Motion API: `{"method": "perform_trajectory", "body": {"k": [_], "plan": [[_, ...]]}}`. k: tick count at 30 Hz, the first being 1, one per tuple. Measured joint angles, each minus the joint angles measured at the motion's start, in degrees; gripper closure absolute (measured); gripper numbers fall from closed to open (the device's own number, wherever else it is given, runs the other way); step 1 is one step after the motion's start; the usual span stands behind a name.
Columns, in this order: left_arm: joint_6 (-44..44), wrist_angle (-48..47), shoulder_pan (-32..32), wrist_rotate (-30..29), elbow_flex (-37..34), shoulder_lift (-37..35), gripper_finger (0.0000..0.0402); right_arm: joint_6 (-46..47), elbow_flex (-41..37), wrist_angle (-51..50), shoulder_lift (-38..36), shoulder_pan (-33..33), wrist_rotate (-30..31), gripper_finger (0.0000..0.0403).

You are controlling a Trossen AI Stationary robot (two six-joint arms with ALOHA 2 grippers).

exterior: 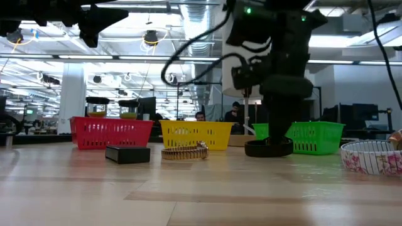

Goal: Pick & Place Office items
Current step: Put the black watch into the yellow basket

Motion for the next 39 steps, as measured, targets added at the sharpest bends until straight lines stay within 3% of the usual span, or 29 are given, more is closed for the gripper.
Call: {"method": "perform_trajectory", "body": {"k": [6, 18, 30, 39], "plan": [[0.00, 0.02, -0.02, 0.00, -0.02, -0.02, 0.0221, -0.49, 0.21, -1.83, 2.64, -1.40, -0.08, 0.0270], [0.28, -0.02, 0.00, 0.00, -0.02, 0.00, 0.0221, -10.40, 0.73, -1.80, 1.05, -4.95, 0.79, 0.0382], [0.37, -0.02, 0.00, 0.00, -0.02, 0.00, 0.0221, -27.31, 17.40, 0.22, 0.94, -11.18, 2.81, 0.0372], [0.37, 0.00, -0.01, 0.00, -0.02, -0.01, 0.0221, -29.02, 18.60, 5.20, 2.72, -18.71, 2.54, 0.0374]]}}
